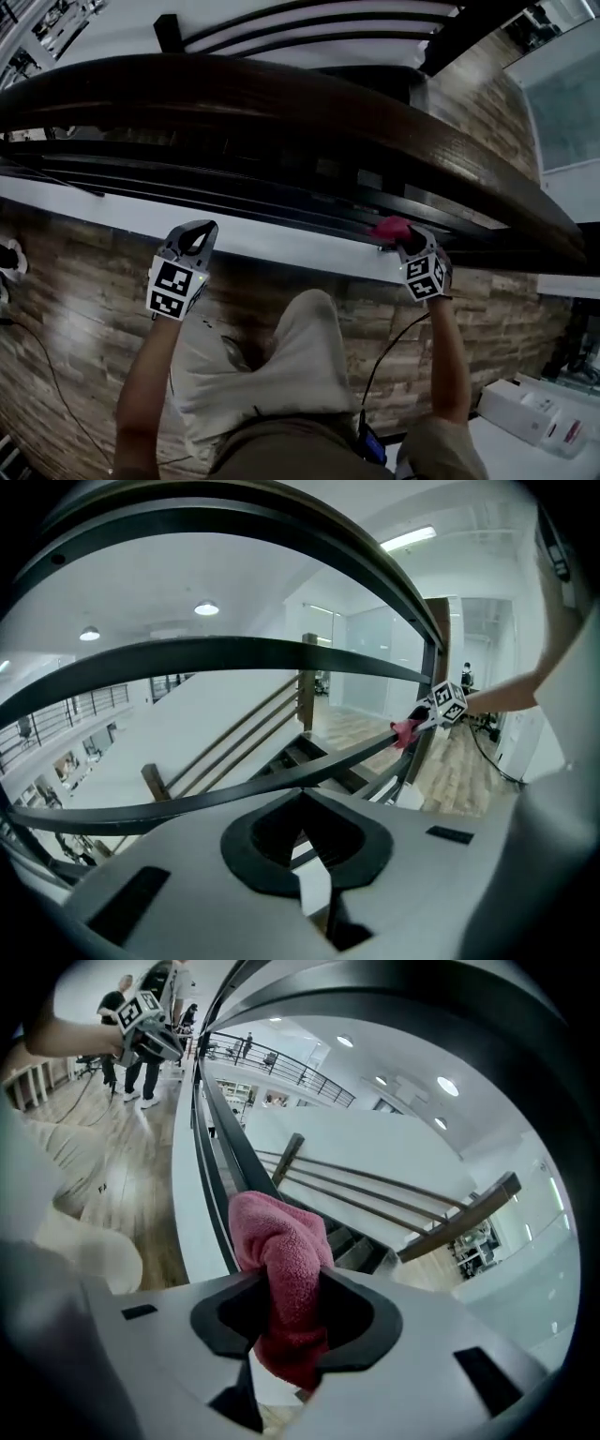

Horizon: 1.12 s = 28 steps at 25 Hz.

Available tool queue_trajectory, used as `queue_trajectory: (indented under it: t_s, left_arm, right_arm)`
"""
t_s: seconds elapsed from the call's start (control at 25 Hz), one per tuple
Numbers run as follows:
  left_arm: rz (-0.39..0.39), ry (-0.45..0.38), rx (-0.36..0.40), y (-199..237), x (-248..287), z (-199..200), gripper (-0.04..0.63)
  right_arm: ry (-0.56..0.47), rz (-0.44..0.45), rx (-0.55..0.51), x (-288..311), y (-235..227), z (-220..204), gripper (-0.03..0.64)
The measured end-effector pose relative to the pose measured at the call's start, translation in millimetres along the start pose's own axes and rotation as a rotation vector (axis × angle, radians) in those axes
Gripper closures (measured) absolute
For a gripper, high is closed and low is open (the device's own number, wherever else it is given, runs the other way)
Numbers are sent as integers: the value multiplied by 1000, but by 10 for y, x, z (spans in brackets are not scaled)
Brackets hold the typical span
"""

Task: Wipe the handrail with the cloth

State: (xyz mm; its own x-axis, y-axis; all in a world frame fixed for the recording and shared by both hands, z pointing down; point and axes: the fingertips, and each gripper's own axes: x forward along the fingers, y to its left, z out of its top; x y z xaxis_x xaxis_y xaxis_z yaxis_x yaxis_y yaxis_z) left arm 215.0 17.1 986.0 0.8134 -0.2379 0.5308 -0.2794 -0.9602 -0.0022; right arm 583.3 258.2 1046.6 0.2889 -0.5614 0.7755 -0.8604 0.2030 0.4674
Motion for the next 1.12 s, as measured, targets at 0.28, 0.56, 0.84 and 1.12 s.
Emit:
queue_trajectory:
  t_s: [0.28, 0.56, 0.84, 1.12]
  left_arm:
    - [49, -111, 121, 184, 257, -413, 578]
    - [169, -120, 56, 629, 175, -854, 578]
    - [261, -61, -33, 1274, 73, -1020, 578]
    - [433, -117, -121, 1923, -99, -1469, 578]
  right_arm:
    - [153, -74, 33, -162, -846, -1501, 471]
    - [171, -208, 82, -275, -939, -1695, 472]
    - [304, -237, 63, -281, -973, -1717, 472]
    - [-201, -41, -49, 29, 832, 930, 474]
